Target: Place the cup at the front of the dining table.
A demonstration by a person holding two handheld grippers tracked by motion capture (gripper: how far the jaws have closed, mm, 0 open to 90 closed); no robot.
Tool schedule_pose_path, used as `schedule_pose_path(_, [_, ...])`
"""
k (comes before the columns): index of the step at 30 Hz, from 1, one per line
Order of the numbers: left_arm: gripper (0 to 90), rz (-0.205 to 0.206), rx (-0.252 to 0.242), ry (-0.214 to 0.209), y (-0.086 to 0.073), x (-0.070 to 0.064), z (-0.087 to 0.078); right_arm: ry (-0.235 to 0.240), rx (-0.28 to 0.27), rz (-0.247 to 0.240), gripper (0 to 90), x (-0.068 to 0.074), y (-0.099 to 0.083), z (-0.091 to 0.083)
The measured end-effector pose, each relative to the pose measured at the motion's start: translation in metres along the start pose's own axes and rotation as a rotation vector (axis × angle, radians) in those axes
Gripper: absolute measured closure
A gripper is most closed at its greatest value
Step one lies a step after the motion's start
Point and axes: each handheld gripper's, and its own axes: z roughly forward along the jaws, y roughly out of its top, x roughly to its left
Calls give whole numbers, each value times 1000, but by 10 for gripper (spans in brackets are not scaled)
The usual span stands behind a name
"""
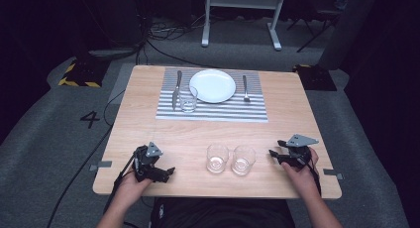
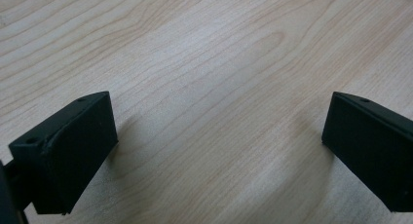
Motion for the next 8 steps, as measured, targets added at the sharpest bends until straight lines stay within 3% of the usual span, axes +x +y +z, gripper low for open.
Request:
schedule_pose_path(1, [0,11,0,18,1,1,0,1,1,0,427,0,0,0])
schedule_pose_path(8, [1,-12,1,5,2,0,1,7,1,-1,427,0,0,0])
